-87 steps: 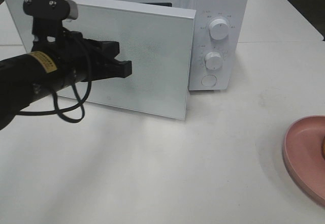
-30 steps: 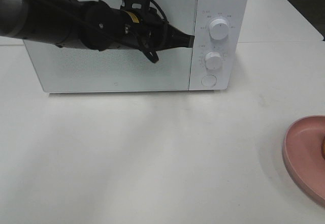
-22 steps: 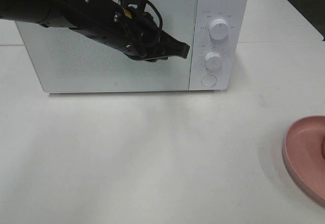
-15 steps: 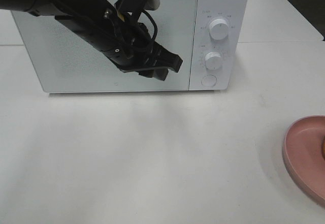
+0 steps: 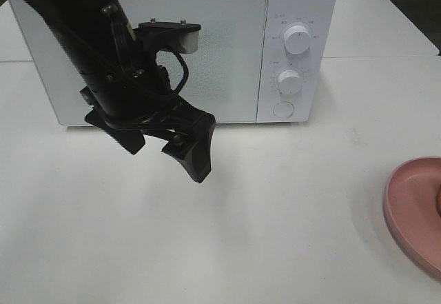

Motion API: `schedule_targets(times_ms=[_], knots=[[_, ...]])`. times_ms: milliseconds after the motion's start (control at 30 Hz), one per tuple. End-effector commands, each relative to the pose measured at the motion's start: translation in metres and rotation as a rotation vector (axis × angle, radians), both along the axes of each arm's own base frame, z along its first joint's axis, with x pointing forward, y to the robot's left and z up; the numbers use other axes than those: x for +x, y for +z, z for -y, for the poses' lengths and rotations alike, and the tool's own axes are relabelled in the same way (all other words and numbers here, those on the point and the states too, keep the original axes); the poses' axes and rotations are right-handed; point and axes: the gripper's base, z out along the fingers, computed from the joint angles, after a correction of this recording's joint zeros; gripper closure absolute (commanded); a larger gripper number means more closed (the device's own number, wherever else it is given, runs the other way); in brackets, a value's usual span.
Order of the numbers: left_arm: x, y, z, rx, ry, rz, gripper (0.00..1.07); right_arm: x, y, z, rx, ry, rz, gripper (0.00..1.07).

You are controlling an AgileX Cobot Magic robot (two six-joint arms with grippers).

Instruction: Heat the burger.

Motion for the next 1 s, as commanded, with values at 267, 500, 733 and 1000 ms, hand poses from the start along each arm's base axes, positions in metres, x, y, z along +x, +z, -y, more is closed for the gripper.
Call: schedule_targets(times_ms=[267, 500, 733, 1000], knots=[[0.009, 0.019, -0.044, 0.071, 0.104, -0.051, 0.06, -0.003, 0.0, 0.0, -0.001, 0.003, 0.039, 0.32], [0.008, 0.023, -0.081, 0.087, 0.203, -0.088, 0.06, -0.003, 0.0, 0.0, -0.001, 0.003, 0.039, 0.32], [-0.006, 0.021, -0.121, 0.093, 0.321, -0.115, 0.06, -0.003, 0.0, 0.0, -0.001, 0.003, 0.039, 0.32], [-0.051, 0.027, -0.168, 0.05, 0.46, -0.038, 0.06, -0.003, 0.0, 0.0, -0.001, 0.003, 0.039, 0.32]])
